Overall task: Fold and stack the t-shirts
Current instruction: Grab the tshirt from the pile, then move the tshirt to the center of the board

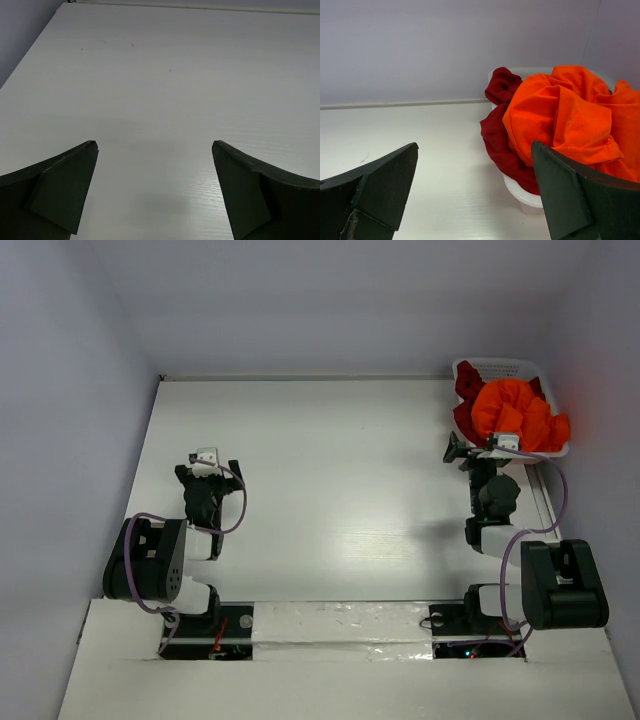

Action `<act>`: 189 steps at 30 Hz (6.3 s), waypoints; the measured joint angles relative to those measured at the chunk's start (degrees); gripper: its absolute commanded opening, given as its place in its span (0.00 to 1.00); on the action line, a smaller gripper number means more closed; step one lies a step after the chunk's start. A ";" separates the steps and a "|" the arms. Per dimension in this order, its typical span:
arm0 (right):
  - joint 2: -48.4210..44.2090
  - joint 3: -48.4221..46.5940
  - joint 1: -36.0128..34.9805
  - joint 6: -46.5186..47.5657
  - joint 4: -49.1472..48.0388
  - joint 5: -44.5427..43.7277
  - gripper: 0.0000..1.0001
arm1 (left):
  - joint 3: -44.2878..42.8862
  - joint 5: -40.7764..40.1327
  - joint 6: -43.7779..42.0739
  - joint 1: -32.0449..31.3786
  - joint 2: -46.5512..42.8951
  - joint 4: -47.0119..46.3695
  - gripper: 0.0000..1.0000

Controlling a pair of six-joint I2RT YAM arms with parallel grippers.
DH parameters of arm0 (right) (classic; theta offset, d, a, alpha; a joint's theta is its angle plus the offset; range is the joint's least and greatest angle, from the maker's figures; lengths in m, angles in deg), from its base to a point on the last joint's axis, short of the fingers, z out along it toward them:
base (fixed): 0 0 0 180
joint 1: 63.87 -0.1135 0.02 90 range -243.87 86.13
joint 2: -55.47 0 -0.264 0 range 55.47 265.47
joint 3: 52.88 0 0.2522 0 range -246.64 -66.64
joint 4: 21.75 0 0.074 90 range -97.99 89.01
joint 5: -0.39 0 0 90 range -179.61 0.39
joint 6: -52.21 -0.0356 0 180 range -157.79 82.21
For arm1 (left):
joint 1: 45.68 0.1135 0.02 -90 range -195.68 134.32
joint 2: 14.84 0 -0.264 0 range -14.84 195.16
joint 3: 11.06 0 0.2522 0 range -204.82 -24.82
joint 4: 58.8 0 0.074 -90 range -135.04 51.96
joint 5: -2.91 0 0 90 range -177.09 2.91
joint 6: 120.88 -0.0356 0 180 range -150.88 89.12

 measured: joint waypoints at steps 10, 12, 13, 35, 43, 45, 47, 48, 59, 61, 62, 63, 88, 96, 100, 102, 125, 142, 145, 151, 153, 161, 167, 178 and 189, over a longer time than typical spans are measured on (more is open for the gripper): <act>0.00 0.00 0.00 -0.02 0.00 -0.02 1.00 | -0.39 -1.31 0.20 0.00 0.00 0.00 0.99; -0.24 -0.15 0.00 -0.39 0.48 -0.74 1.00 | -0.57 -2.23 0.26 0.02 -0.20 0.26 0.99; -1.03 -1.11 -0.02 -0.96 3.39 -2.16 1.00 | -1.27 -2.89 0.44 0.00 -0.52 1.14 0.99; -19.10 -44.65 -0.09 -34.97 72.96 -18.95 1.00 | -67.10 0.28 26.51 -6.73 -8.33 76.87 0.99; -14.16 -55.54 -0.09 -35.89 81.83 -15.08 1.00 | -77.31 12.02 25.68 -9.22 -7.30 84.76 0.99; -14.49 -55.21 -0.09 -35.04 81.22 -11.56 1.00 | -76.89 13.77 25.86 -9.27 -8.92 85.18 0.99; -15.85 -54.12 -0.09 -34.75 80.74 -9.49 1.00 | -76.39 15.21 25.70 -9.27 -11.13 85.31 0.99; -17.14 -53.20 -0.13 -34.95 80.32 -9.38 1.00 | -76.37 15.89 25.57 -9.27 -12.37 85.44 0.99; -15.56 -64.52 -0.31 -35.23 85.22 -18.25 1.00 | -85.31 19.47 26.36 -9.27 -14.14 89.11 0.99; -6.49 -76.02 -0.31 -34.73 91.51 -20.81 1.00 | -82.01 19.74 27.17 -9.27 -15.78 88.30 0.99; -1.97 -81.00 -0.31 -34.47 94.97 -21.79 1.00 | -81.50 20.24 27.54 -9.27 -16.06 88.89 0.99; 1.44 -84.85 -0.31 -34.16 97.90 -22.73 1.00 | -81.53 20.72 27.87 -9.27 -16.00 88.87 0.99; 15.23 -75.34 1.36 -38.82 109.46 -26.62 0.66 | -82.25 9.33 31.21 -9.49 -11.72 97.90 0.99; 22.64 -68.98 9.90 -40.74 107.82 -20.37 0.62 | -83.76 8.83 31.08 -9.49 -11.80 98.82 0.99; 23.65 -68.08 11.65 -40.72 107.49 -19.23 0.62 | -83.82 8.66 31.08 -9.49 -11.80 99.51 0.99; 23.65 -68.13 11.65 -40.72 106.73 -18.86 0.53 | -84.02 8.66 31.10 -9.49 -11.80 99.93 0.99; 12.26 -67.38 -2.89 -37.83 105.50 -19.89 0.00 | -83.49 7.82 31.10 -12.02 -11.39 100.41 0.99; 24.04 -123.82 -38.66 -22.34 122.79 -23.26 0.00 | -70.97 1.20 31.50 -19.65 -10.82 97.66 0.99; 26.86 -132.58 -43.08 -19.32 124.45 -23.17 0.00 | -67.25 0.39 31.87 -20.46 -11.21 96.78 0.99; 24.33 -130.81 -46.45 -14.97 123.12 -20.09 0.00 | -58.27 -0.74 33.51 -21.09 -15.17 95.27 0.99; 23.10 -129.63 -47.32 -13.73 122.88 -19.10 0.00 | -56.43 -1.29 34.05 -21.29 -17.05 95.34 0.99; 20.76 -129.39 -50.60 -11.58 119.84 -16.76 0.00 | -55.95 -2.54 35.19 -21.62 -20.68 94.75 0.99; 20.48 -123.93 -50.60 -12.37 119.56 -20.85 0.00 | -55.95 -2.93 35.89 -22.27 -20.33 94.71 0.99; 28.30 -110.38 -50.53 -21.70 121.85 -24.09 0.00 | -58.07 -3.80 36.20 -22.62 -19.47 94.88 0.99; 35.15 -121.07 -58.84 -15.65 126.88 -23.34 0.00 | -59.01 -8.66 36.20 -22.64 -21.64 95.06 0.99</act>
